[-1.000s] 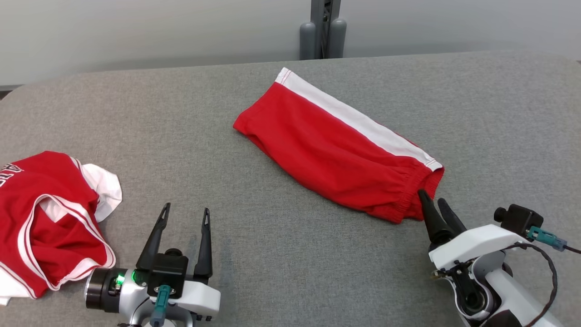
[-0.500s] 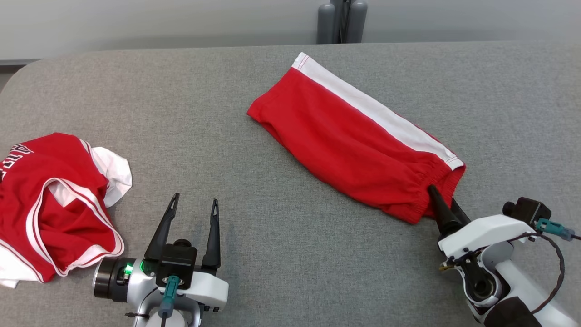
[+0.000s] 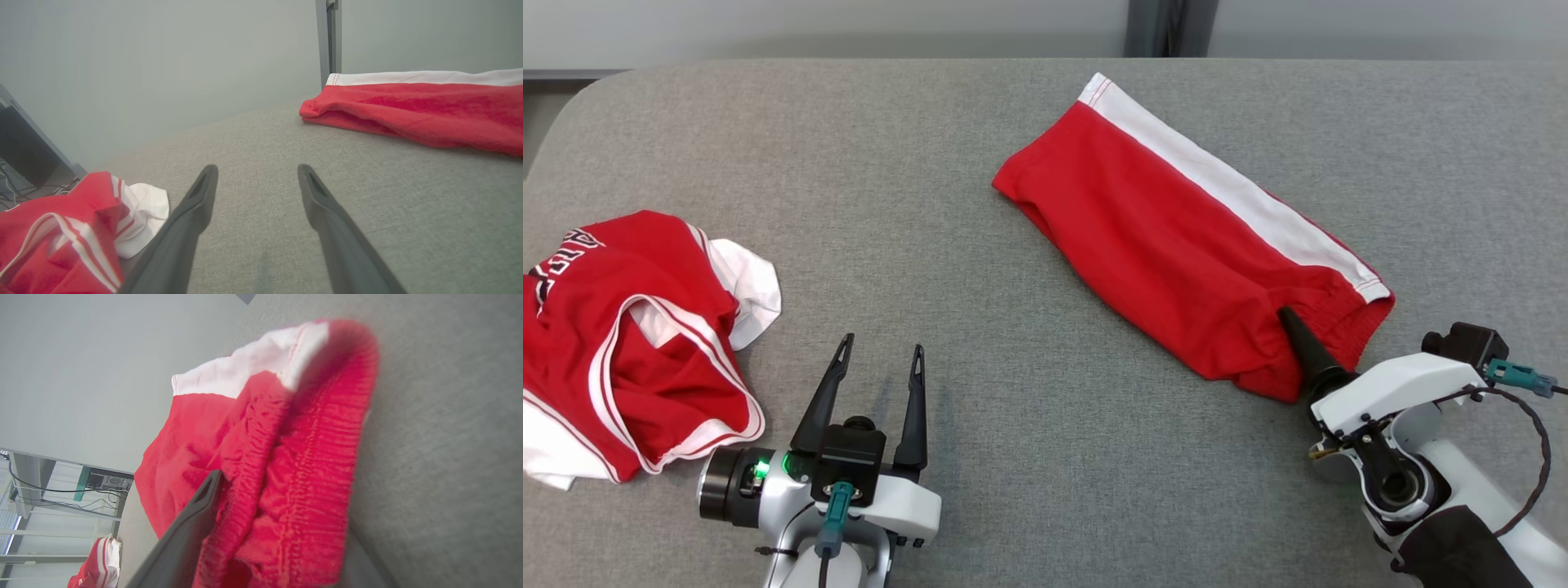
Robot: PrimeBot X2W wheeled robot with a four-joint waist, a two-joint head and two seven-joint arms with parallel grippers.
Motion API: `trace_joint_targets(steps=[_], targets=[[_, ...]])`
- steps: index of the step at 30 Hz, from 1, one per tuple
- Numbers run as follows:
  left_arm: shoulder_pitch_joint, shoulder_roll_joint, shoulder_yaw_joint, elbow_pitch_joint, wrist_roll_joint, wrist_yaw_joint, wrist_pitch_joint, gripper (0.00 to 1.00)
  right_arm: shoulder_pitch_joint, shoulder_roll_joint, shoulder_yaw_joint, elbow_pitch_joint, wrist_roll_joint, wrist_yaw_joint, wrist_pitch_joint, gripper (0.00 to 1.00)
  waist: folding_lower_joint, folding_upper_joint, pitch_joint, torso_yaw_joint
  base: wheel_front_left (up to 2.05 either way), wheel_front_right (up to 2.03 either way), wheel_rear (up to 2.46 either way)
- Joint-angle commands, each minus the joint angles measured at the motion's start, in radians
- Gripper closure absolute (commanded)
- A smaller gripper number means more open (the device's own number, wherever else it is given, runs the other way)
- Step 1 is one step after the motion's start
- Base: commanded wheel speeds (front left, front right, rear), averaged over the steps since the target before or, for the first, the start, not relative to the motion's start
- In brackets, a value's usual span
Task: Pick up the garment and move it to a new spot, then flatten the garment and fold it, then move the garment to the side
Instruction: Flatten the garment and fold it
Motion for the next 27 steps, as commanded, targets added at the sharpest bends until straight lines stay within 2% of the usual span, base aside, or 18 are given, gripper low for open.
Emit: trace_joint_targets(steps=[1, 8, 9, 11, 12, 13, 18, 27], targets=[[-0.015, 0.002, 0.001, 0.003, 0.008, 0.001, -0.004, 0.0, -0.002, 0.017, 0.002, 0.01, 0.022, 0.003, 0.011, 0.0, 0.0, 0.0, 0.006, 0.008, 0.0, 0.0, 0.0], [-0.023, 0.0, 0.0, 0.01, 0.008, -0.002, -0.004, 0.0, -0.029, 0.034, 0.005, 0.024, 0.063, 0.005, 0.001, 0.0, 0.0, 0.0, 0.017, 0.027, 0.0, 0.0, 0.0], [-0.024, 0.0, 0.001, 0.011, 0.008, -0.002, -0.004, 0.0, -0.034, 0.036, 0.009, 0.028, 0.064, 0.005, 0.002, 0.04, 0.0, 0.0, 0.017, 0.029, 0.0, 0.0, 0.0], [-0.028, 0.0, 0.001, 0.013, 0.008, -0.003, -0.004, 0.0, -0.039, 0.039, 0.019, 0.035, 0.067, 0.005, 0.007, 0.64, 0.0, 0.0, 0.017, 0.032, 0.0, 0.0, 0.0], [-0.03, 0.0, 0.002, 0.014, 0.008, -0.003, -0.004, 0.0, -0.041, 0.04, 0.025, 0.035, 0.07, 0.005, 0.012, 0.89, 0.0, 0.0, 0.017, 0.032, 0.0, 0.0, 0.0], [-0.032, 0.0, 0.002, 0.015, 0.008, -0.003, -0.004, 0.0, -0.045, 0.038, 0.034, 0.036, 0.068, 0.005, 0.02, 1.0, 0.0, 0.0, 0.016, 0.033, 0.0, 0.0, 0.0], [-0.031, -0.002, 0.001, 0.022, 0.006, -0.002, -0.004, 0.0, -0.059, -0.003, 0.092, 0.033, 0.036, 0.004, 0.053, 1.0, 0.0, 0.0, 0.007, 0.034, 0.0, 0.0, 0.0], [-0.026, -0.011, -0.011, 0.034, 0.005, -0.002, -0.004, 0.0, -0.109, -0.145, 0.219, -0.035, -0.003, 0.003, 0.186, 1.0, 0.0, 0.0, -0.008, 0.04, 0.0, 0.0, 0.0]])
